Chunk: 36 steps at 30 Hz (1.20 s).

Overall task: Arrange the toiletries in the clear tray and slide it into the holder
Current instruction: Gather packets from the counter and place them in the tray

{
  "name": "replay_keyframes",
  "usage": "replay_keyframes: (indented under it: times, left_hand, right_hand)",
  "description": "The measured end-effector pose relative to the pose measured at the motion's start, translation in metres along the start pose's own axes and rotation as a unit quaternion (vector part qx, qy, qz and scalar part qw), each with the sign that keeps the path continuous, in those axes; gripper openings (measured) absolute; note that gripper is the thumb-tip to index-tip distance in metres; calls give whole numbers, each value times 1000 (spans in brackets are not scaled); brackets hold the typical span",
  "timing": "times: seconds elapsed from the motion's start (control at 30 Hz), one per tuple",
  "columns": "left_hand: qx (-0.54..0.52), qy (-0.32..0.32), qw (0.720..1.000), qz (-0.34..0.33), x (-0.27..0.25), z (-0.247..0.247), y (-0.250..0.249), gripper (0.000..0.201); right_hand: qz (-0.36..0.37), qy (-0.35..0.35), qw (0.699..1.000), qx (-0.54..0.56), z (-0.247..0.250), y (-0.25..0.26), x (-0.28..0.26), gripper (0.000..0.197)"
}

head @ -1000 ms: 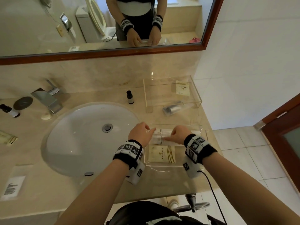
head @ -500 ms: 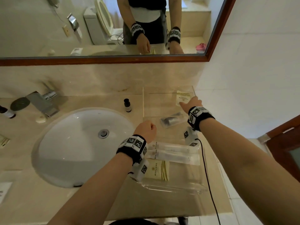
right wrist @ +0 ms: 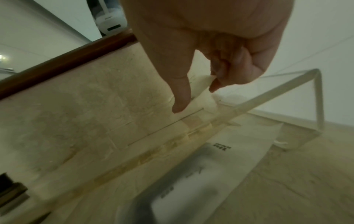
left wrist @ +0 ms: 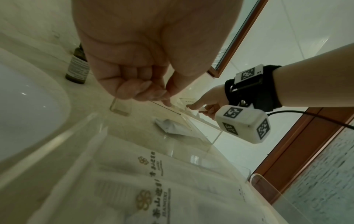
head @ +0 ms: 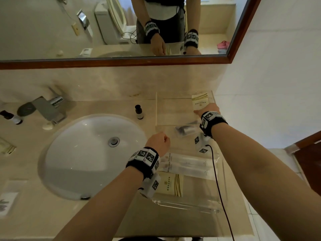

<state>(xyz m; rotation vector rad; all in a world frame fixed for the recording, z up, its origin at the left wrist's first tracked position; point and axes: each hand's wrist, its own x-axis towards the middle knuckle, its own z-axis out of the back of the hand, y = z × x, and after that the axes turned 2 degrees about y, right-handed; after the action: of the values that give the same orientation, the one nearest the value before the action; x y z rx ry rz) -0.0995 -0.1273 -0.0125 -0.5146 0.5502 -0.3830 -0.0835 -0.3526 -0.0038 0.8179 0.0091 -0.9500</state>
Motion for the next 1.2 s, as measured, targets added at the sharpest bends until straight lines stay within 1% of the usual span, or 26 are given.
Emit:
replay_keyframes:
  times: [0.03,0.07,0.13,0.2,0.23,0.3,0.4,0.47,0.53,0.57,0.63,0.67,0.77,0.87,0.93,1.03,1.1,1.2]
  left_hand:
    - [1,-1,1000,-2,-1,0,0,18]
    - [0,-4,1000,-4,-2,0,0,18]
    - [-5,-10,1000,-12,-3,2,1,22]
    - [-16,-16,1000,-17,-5,3,4,26]
    - [-25,-20,999,-18,-5,4,6,26]
    - [-31,-31,999,-20,-7,5,10,27]
    - [-37,-52,998,-23,-11,5,11,28]
    - [-53,-61,996,-33,-16,2,8,30]
    - [-78,-66,994,-46,-24,-4,4,32]
    - [-94,-57,992,-53,-27,-7,2,35]
    - [-116,-9,991,-63,-33,-16,-1,44]
    - [-110,18,991,-69,-36,-21,-1,46]
    - [-30,76,990,-113,-45,-37,0,40]
    - [5,131,984,-124,-55,-52,2,35]
    - [25,140,982,-127,-59,-61,3,36]
    - [66,137,979,-134,-62,-69,2,43]
    - [85,142,977,-136,-63,-72,1,47]
    - [98,138,976,-135,-63,-76,0,47]
  right_hand:
    - [5,-1,1000,5,2,0,-2,22]
    - [9,-8,1000,14,4,0,-5,21]
    - [26,-24,999,40,6,0,-9,30]
    - [70,-20,996,58,9,0,-16,31]
    - [92,-7,994,66,10,-1,-21,28]
    - [123,47,987,90,16,-8,-36,22]
    - [129,144,975,112,23,-27,-64,18]
    - [123,180,971,102,24,-43,-82,17]
    - [120,197,970,71,22,-60,-98,19]
    - [116,206,970,50,21,-69,-105,18]
    - [101,230,968,-13,19,-86,-117,13]
    - [91,244,964,-54,19,-94,-122,10]
    - [69,258,949,-169,20,-115,-134,5]
    - [63,260,939,-218,20,-129,-144,6]
    - [66,256,935,-237,19,-131,-150,10]
    - [82,246,924,-282,16,-128,-158,15]
    - [89,232,920,-304,12,-127,-160,18]
    - [96,208,910,-345,9,-124,-164,20]
